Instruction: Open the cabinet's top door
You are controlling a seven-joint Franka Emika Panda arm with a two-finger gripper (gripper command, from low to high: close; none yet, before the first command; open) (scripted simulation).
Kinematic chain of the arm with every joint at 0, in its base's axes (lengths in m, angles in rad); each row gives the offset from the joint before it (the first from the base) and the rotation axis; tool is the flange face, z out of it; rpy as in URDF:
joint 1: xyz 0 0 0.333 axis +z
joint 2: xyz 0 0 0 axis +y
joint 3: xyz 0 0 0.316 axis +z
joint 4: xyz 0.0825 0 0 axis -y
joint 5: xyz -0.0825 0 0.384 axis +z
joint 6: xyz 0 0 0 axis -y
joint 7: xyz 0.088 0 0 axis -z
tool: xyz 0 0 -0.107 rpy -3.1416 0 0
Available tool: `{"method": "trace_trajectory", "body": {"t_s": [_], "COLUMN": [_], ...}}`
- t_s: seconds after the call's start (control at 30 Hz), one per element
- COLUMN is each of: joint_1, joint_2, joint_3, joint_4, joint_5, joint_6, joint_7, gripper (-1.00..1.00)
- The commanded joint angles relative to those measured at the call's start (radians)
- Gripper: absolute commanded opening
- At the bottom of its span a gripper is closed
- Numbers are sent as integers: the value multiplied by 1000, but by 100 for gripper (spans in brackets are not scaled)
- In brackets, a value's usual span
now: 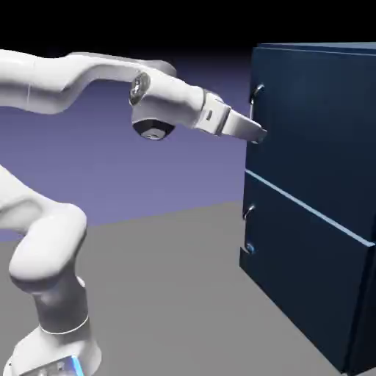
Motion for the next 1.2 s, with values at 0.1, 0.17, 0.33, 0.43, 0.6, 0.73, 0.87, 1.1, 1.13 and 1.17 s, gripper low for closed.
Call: {"method": "trace_trajectory", "body": {"t_s": [0.1, 0.17, 0.33, 0.43, 0.6, 0.73, 0.87, 1.1, 1.13, 1.17], "joint_1": [-55, -82, -150, -191, -260, -315, -369, -443, -481, -515], "joint_2": [-24, -36, -66, -84, -115, -139, -163, -195, -182, -171], "joint_3": [64, 96, 176, 223, 303, 367, 431, 517, 539, 560], "joint_4": [31, 47, 86, 110, 149, 180, 212, 254, 280, 304], "joint_5": [174, 261, 479, 609, 827, 1000, 1174, 1408, 1412, 1416], "joint_6": [-3, -5, -8, -11, -14, -17, -20, -24, -31, -37], "joint_7": [-123, -185, -339, -431, -585, -708, -831, -997, -999, -1001], "gripper": [0, 0, 0, 0, 0, 0, 0, 0, 0, 0]}}
